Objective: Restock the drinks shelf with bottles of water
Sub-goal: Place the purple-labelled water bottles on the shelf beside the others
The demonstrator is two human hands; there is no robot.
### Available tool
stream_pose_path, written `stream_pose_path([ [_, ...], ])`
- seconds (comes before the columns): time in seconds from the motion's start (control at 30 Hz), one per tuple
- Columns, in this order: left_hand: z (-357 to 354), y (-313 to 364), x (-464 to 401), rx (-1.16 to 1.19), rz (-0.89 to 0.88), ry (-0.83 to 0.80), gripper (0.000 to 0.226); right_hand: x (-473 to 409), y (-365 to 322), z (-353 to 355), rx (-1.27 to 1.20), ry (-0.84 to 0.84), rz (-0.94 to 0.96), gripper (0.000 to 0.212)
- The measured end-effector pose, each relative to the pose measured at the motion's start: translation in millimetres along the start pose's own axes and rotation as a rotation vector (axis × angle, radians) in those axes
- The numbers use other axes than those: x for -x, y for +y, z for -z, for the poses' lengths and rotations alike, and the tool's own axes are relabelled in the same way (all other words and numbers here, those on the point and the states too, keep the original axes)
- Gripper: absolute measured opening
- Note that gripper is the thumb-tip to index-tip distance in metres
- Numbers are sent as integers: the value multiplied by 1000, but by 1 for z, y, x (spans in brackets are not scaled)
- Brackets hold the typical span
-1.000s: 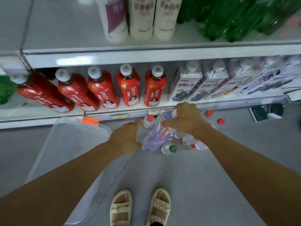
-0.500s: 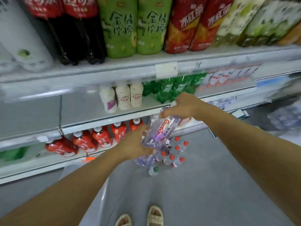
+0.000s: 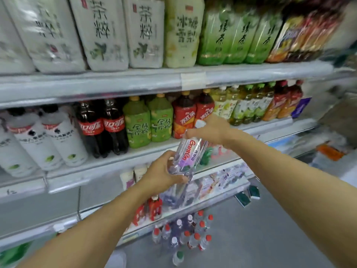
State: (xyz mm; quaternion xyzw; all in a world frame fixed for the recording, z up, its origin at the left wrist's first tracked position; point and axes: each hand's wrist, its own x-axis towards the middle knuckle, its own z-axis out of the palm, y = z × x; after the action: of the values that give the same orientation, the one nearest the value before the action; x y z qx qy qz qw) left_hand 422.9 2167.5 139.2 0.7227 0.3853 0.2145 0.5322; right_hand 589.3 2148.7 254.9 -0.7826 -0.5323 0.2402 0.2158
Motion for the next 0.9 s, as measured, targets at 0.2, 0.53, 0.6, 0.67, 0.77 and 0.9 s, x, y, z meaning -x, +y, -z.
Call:
stream_pose_path([
  [0.2, 23, 80, 6, 1, -78, 127, 57, 21, -48, 64, 3, 182, 166, 53],
  [0.53, 71, 197, 20, 32, -221, 392, 43, 55, -119, 157, -48, 231, 540, 45],
  [0.6, 80, 216, 24, 57, -250, 431, 46, 55, -127, 169, -28, 228, 611, 58],
  [0.67, 88, 235, 27, 52, -276, 466, 52, 55, -132, 179, -31, 233, 672, 65],
  [0.77, 102, 264, 33, 21, -299, 550, 49, 50, -139, 191, -29, 260, 728, 69],
  [0.9, 124, 305, 40, 2, -309, 657, 41, 35, -152, 204, 14, 292, 724, 69],
])
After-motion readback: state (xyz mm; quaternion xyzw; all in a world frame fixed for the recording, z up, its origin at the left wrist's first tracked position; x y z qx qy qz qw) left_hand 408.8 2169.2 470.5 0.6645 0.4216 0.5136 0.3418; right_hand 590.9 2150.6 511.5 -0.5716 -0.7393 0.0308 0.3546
